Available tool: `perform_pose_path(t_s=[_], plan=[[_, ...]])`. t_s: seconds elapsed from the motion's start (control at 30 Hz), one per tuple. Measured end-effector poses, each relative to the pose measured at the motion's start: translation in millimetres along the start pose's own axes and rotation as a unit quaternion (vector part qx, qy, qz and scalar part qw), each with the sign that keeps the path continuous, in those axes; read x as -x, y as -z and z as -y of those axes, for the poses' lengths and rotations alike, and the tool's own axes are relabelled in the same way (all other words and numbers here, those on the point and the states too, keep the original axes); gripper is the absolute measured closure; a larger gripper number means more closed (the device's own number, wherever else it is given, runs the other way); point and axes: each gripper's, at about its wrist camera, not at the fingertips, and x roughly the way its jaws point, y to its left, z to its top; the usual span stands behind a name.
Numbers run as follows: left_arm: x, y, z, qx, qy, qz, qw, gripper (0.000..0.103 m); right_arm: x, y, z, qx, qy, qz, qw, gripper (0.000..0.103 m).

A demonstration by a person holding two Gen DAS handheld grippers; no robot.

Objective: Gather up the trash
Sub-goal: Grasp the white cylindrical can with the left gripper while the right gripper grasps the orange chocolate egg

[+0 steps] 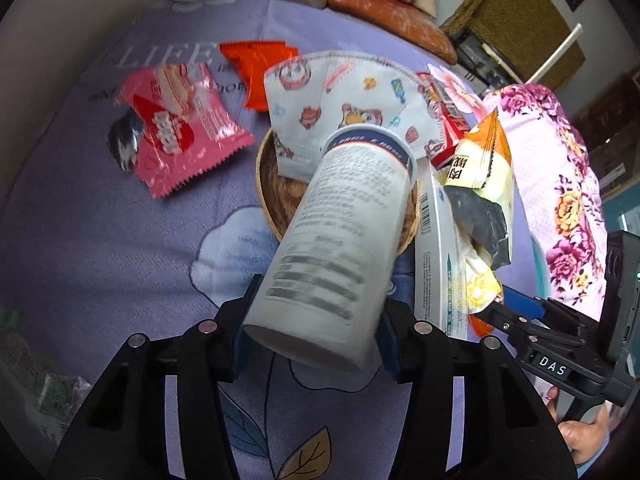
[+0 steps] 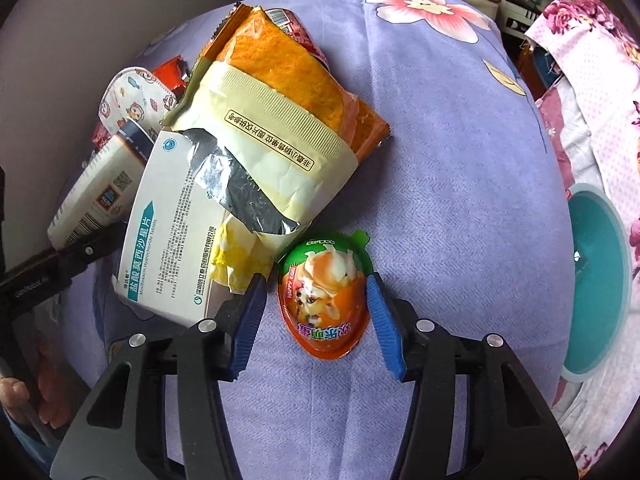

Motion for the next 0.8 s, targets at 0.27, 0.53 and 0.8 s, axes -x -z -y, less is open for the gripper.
perform_pose_path(t_s=[0.27,0.53,0.8], plan=[[16.0,-6.4,2.4,-0.012,-0.040,0.030,0.9987,0.028,-3.6,3.6,-2.5,0.023,0.002,0.006,1.000,0.061],[18.5,-19.5,20.3,-0.062,-0.055,0.037,0.9959,0.028,10.8,6.8,12.6,-0.004,-0.018,0.013,1.000,0.061],[-8.4,-24.4,33.4,-0.094,-0.059,0.002,0.9938,0.032,20.4,13.7,29.0,-0.024,-0.034,0.013,0.999,0.061]])
